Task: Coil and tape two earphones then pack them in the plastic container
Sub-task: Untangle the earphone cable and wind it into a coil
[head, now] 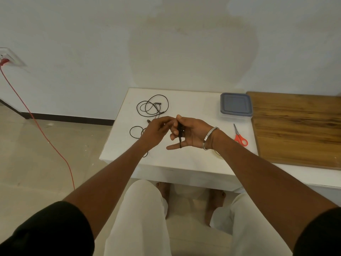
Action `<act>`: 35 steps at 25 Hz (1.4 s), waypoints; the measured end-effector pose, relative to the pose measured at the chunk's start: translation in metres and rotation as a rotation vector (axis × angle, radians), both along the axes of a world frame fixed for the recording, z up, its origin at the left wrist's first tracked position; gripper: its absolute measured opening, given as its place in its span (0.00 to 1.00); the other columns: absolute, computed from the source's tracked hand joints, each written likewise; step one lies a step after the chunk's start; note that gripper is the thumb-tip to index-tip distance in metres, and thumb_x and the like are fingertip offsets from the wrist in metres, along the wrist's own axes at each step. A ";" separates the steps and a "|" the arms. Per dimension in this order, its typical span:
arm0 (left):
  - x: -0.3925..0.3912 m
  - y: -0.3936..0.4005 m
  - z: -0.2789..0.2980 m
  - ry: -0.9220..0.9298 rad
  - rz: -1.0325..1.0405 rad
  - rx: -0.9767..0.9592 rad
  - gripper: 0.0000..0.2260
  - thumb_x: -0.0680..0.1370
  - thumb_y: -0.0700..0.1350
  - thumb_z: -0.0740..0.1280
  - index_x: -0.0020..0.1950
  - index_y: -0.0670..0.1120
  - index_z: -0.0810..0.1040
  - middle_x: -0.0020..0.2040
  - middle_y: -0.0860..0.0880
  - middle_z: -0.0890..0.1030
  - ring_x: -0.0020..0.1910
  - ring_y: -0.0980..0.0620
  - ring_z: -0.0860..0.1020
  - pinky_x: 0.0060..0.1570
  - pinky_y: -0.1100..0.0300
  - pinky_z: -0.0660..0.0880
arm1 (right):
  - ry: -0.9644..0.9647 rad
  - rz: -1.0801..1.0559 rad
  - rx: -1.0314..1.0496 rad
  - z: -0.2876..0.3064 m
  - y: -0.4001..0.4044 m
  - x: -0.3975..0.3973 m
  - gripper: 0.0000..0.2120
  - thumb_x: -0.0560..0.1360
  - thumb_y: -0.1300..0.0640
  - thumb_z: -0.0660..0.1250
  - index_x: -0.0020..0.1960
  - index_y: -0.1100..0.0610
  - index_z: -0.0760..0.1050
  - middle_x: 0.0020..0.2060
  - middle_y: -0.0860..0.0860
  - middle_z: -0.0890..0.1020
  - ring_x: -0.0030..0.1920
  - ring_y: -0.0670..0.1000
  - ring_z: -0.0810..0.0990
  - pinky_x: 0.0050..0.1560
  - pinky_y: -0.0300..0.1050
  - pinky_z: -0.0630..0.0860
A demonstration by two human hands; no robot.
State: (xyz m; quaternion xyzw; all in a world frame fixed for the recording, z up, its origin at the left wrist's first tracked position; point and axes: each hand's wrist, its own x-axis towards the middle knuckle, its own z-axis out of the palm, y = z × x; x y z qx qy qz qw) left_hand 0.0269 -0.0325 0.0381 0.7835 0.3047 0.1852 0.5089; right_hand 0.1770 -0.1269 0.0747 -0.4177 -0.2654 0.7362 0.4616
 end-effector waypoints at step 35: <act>-0.006 -0.004 0.001 0.376 -0.106 0.226 0.06 0.77 0.49 0.68 0.49 0.51 0.84 0.41 0.53 0.82 0.37 0.52 0.78 0.41 0.58 0.75 | -1.312 0.181 0.223 -0.036 0.001 0.022 0.11 0.77 0.50 0.64 0.49 0.56 0.80 0.35 0.45 0.79 0.37 0.46 0.76 0.41 0.38 0.71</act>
